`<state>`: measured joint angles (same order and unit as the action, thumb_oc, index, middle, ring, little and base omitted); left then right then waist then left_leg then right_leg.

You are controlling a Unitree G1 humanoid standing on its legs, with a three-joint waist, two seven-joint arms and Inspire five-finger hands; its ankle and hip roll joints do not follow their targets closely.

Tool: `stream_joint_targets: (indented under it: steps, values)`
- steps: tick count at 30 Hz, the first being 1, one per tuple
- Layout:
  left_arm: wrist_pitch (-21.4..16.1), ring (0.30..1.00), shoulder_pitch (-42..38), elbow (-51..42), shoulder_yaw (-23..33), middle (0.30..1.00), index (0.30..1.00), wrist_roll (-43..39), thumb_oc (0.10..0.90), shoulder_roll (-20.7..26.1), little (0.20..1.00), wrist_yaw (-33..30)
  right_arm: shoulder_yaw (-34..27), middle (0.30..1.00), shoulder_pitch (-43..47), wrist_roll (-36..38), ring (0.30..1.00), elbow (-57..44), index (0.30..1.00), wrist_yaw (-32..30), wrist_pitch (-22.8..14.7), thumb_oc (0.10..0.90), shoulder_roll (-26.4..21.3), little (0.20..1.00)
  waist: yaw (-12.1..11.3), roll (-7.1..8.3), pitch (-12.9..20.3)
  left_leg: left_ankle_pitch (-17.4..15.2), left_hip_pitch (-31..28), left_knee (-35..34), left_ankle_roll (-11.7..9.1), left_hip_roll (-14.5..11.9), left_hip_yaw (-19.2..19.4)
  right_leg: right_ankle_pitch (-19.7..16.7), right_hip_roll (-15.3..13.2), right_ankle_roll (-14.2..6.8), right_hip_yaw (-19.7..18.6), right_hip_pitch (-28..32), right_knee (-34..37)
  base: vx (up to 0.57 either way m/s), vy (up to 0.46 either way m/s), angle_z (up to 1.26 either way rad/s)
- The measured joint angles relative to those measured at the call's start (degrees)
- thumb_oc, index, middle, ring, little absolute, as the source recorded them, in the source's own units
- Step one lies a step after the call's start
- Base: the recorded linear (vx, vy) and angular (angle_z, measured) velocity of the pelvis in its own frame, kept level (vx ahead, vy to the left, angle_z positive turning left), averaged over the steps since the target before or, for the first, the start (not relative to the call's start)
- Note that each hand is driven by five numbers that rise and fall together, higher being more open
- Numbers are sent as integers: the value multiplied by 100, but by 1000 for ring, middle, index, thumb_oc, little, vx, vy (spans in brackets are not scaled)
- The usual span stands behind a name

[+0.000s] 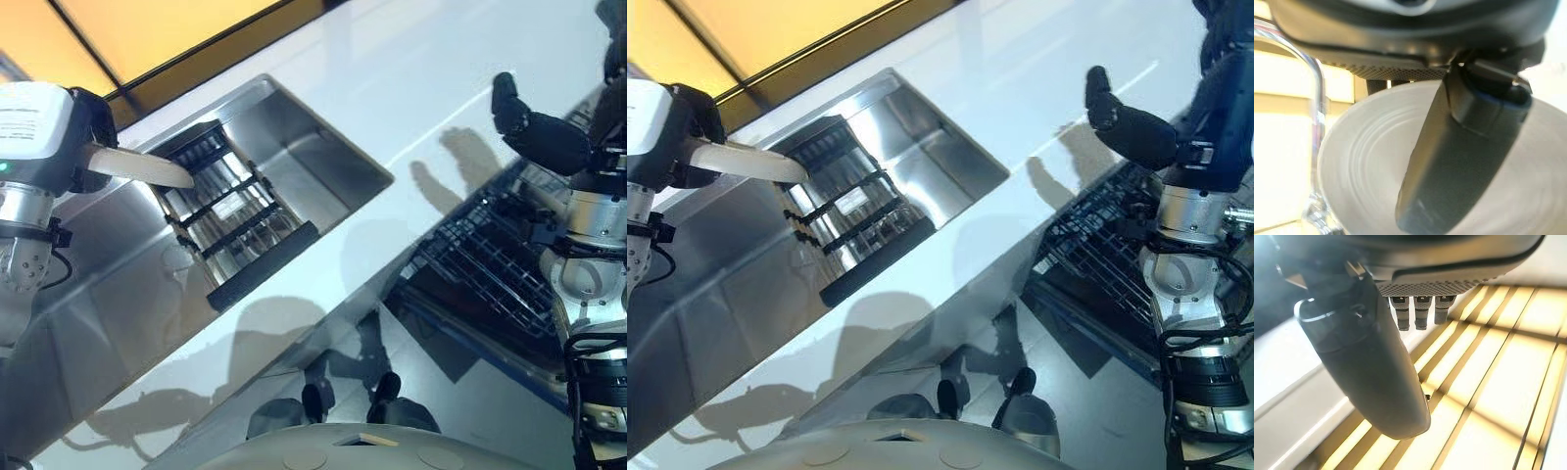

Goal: Pick up plates and place into dishwasher.

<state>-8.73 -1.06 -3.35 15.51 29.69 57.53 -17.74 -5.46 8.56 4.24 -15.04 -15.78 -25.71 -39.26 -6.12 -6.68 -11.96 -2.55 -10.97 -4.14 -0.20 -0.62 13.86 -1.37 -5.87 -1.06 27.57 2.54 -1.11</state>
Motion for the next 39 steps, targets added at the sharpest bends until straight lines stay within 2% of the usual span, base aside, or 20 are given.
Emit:
stream_joint_targets:
  steps: [3, 6, 9, 14, 17, 20, 22, 26, 31, 37, 39]
  values:
    - [-57, 300, -5, -295, 124, 300, 300, -178, 100, -45, 200, -167, 356, 900, 122, -173, 900, -85, 900, 484, 87, 800, -6, 900, -21, 129, 49, 5, 104, 74, 6, 19, -62, 22, -53, -33, 38, 3, -1, -31, -22, 30]
    - [-153, 300, -122, -571, 102, 300, 300, -339, 100, -84, 200, -234, 947, 900, 415, -366, 900, -96, 900, 1089, 468, 800, 0, 900, -54, 193, 74, 11, 121, 102, 15, 47, -173, 44, -110, -67, 177, 84, -3, -34, -23, 27]
    - [-153, 300, -391, -768, 8, 300, 300, -617, 100, -128, 200, -351, 1440, 900, 558, -362, 900, -63, 900, 1362, 853, 800, 30, 900, -89, 204, 74, 11, 129, 147, 15, 78, -192, 61, -163, -94, 287, 159, -19, -18, -22, 21]
    - [-104, 300, -1110, -794, -275, 300, 300, -1074, 100, -518, 200, -614, 2031, 900, 791, -368, 900, 210, 900, 1377, 1173, 800, 367, 900, -155, 229, 86, 11, 132, 191, 16, 74, -195, 69, -170, -101, 314, 195, -35, 1, -13, 4]
    - [-38, 300, -1459, -795, -753, 300, 300, -1207, 100, -680, 200, -644, 2248, 900, 889, -381, 900, 345, 900, 1228, 1203, 800, 664, 900, -147, 236, 90, 16, 131, 197, 24, 76, -188, 69, -180, -101, 314, 194, -55, 0, 0, 0]
    - [-27, 300, -1516, -814, -1115, 300, 300, -1232, 100, -1148, 200, -553, 2398, 900, 902, -418, 900, 349, 900, 1024, 1202, 800, 874, 900, -109, 238, 91, 17, 122, 205, 24, 81, -169, 69, -192, -101, 307, 188, -80, 0, 0, 0]
    - [5, 300, -1512, -811, -1378, 300, 300, -1236, 100, -1505, 200, -401, 2430, 900, 906, -548, 900, 349, 900, 945, 1199, 800, 946, 900, -101, 241, 89, 17, 123, 206, 25, 82, -165, 69, -194, -101, 302, 181, -88, 0, 0, 0]
    - [115, 300, -1453, -747, -1806, 300, 300, -1297, 100, -1826, 200, -94, 2452, 900, 921, -568, 900, 349, 900, 876, 1197, 800, 965, 900, -68, 247, 86, 17, 110, 206, 25, 80, -143, 69, -185, -101, 279, 179, -89, 15, -2, -3]
    - [147, 300, -1331, -642, -2144, 300, 300, -1489, 100, -2246, 200, 186, 2452, 900, 921, -599, 900, 350, 900, 700, 1162, 800, 1090, 900, 18, 257, 79, 16, 77, 197, 25, 78, -114, 68, -149, -101, 256, 182, -90, 17, -4, -4]
    - [262, 300, -1331, -634, -2485, 300, 300, -1732, 100, -2519, 200, 260, 2602, 900, 922, -615, 900, 350, 900, 587, 1085, 800, 1141, 900, 60, 268, 74, 16, 50, 196, 25, 75, -34, 67, -139, -99, 168, 179, -91, -10, -10, -5]
    - [272, 300, -1331, -634, -2520, 300, 300, -1744, 100, -2576, 200, 308, 2655, 300, 922, -614, 300, 350, 300, 621, 1085, 100, 1141, 200, 81, 276, 73, 16, 40, 195, 25, 73, -5, 67, -134, -98, 144, 178, -91, 0, -12, -6]
